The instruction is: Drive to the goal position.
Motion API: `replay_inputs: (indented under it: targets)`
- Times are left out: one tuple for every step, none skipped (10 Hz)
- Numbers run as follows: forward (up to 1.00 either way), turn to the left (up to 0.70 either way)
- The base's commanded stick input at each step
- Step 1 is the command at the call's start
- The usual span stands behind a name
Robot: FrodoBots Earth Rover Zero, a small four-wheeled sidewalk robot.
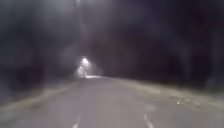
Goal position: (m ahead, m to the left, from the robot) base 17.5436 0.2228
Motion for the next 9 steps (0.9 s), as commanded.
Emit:
replay_inputs:
  targets:
    - [1.00,0.17]
    - [1.00,0.28]
    - [1.00,0.27]
    - [1.00,0.26]
    - [1.00,0.23]
    - [1.00,0.18]
    - [1.00,0.11]
    - [1.00,0.05]
    - [1.00,0.05]
